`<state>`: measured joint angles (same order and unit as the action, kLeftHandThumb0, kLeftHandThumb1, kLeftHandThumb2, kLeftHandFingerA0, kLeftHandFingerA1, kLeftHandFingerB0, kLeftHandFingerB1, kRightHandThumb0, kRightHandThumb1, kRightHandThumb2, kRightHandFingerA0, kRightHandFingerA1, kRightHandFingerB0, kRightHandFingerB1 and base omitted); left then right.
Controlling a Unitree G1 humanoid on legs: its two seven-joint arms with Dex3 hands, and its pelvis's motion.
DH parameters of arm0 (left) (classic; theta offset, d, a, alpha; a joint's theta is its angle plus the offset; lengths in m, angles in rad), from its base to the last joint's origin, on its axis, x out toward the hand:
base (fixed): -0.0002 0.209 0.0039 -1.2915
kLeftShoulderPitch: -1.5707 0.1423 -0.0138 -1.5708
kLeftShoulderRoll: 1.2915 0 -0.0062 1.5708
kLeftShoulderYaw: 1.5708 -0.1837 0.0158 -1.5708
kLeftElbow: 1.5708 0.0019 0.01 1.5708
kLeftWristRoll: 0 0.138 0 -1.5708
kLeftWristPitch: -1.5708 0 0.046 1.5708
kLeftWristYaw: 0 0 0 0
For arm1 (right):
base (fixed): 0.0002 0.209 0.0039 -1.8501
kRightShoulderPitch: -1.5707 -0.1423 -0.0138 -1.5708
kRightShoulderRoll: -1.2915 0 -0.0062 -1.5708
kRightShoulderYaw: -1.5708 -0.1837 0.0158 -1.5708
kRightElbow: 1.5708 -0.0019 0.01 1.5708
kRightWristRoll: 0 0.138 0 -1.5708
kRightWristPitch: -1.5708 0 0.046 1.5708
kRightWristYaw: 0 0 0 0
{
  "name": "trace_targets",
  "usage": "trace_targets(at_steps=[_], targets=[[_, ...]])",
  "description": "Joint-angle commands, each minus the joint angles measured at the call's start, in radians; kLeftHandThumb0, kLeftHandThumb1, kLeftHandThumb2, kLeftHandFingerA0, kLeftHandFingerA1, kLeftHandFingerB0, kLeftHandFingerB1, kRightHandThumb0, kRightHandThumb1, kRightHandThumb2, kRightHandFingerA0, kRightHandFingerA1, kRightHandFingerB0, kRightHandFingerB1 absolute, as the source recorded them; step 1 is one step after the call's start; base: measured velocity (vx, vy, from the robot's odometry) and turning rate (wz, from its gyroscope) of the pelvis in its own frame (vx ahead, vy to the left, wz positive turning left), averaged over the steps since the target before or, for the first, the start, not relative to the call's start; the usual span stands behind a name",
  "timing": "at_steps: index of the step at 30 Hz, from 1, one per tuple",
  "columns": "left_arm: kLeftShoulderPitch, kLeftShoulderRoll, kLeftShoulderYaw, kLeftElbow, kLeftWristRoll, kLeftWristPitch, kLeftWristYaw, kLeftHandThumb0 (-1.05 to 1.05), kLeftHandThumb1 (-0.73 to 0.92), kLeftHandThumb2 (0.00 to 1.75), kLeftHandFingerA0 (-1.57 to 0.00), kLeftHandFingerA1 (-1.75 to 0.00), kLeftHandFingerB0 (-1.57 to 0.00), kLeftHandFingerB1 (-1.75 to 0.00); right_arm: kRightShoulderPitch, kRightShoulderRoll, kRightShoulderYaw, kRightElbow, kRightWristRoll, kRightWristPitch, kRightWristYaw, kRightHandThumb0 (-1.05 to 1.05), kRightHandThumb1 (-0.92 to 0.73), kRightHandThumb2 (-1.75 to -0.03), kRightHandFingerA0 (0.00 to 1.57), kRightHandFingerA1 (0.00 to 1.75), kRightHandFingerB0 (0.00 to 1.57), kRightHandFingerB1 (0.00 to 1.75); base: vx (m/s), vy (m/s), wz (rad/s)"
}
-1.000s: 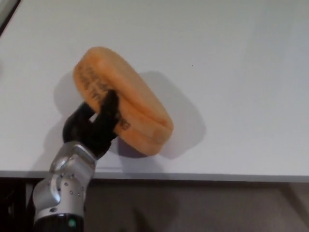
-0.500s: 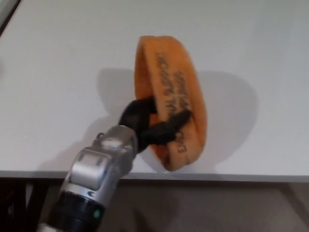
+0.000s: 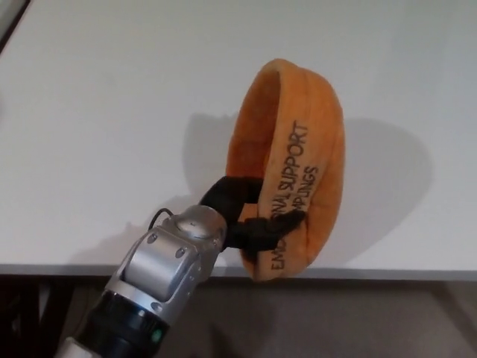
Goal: A soft plate is kept in the center of the table close to the robot and the robot uses its left hand to pick up the plate, turns it upside down and places it back on the table
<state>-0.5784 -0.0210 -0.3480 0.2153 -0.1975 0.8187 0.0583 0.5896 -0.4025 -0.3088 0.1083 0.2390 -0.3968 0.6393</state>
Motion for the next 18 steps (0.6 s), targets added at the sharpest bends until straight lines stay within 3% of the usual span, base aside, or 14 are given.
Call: trace_targets(at_steps=[1,3,6,11,18], targets=[[0.014,-0.019,0.069,-0.015,0.030,0.014,0.014,-0.42,0.86,0.65,-0.94,-1.75,-0.58,-1.75,0.019,-0.018,0.005,-0.014,-0.008,0.036,-0.003,-0.80,-0.74,-1.07,0.34,0.61,0.00,0.15,0.00,0.000,0.00],[0.003,-0.038,0.087,-0.023,0.026,0.020,0.012,-0.43,0.86,0.65,-0.94,-1.75,-0.56,-1.75,0.024,-0.017,0.003,-0.018,-0.013,0.038,-0.011,-0.80,-0.73,-1.07,0.34,0.61,0.00,0.16,0.00,0.000,0.00],[0.000,-0.076,0.131,-0.040,0.008,-0.062,-0.012,-0.44,0.84,0.66,-0.95,-1.75,-0.66,-1.70,0.020,-0.015,0.004,-0.001,-0.021,0.017,-0.012,-0.81,-0.75,-1.08,0.34,0.62,0.00,0.15,0.00,0.000,0.00],[-0.016,-0.173,0.244,-0.075,-0.067,-0.138,-0.033,-0.43,0.82,0.65,-0.97,-1.75,-0.71,-1.71,0.027,-0.019,0.008,-0.001,-0.029,0.016,-0.012,-0.85,-0.75,-1.09,0.32,0.61,0.00,0.13,0.00,0.000,0.00],[-0.072,-0.240,0.405,-0.172,-0.171,-0.097,-0.054,-0.43,0.79,0.64,-0.98,-1.75,-0.71,-1.70,0.023,-0.022,0.006,-0.014,-0.026,0.041,-0.018,-0.83,-0.75,-1.08,0.32,0.62,0.00,0.13,0.00,0.000,0.00]])
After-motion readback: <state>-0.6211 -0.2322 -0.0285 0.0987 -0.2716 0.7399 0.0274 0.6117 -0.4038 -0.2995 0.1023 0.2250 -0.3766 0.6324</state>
